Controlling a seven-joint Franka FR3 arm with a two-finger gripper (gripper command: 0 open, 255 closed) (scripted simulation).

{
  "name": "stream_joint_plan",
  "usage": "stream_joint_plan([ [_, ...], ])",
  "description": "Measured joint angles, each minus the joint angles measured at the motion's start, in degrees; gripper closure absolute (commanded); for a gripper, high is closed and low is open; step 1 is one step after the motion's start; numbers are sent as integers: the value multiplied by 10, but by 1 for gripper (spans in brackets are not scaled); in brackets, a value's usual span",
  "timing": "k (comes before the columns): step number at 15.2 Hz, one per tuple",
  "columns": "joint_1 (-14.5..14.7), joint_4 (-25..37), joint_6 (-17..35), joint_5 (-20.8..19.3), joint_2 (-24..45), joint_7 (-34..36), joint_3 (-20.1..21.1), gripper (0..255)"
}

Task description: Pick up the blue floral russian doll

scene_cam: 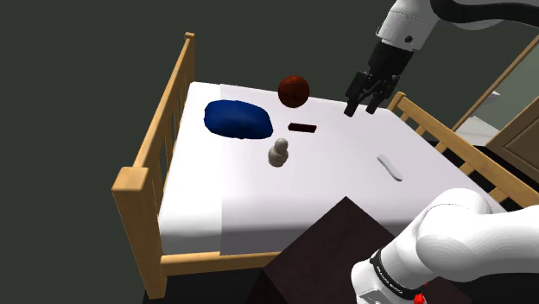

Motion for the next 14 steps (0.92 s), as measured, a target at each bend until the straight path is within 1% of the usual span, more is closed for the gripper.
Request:
stream_joint_plan([
  [1,0,0,0,0,0,0,0,0],
  [3,-2,-6,18,-3,13,-6,-6,0],
  [6,-7,-18,65,-10,51,-22,-22,0],
  [9,-11,-15,119,-14,110,-37,-37,0],
  [11,-13,-19,148,-15,136,-45,-45,0],
  [14,-14,-8,192,-13,194,-56,-57,0],
])
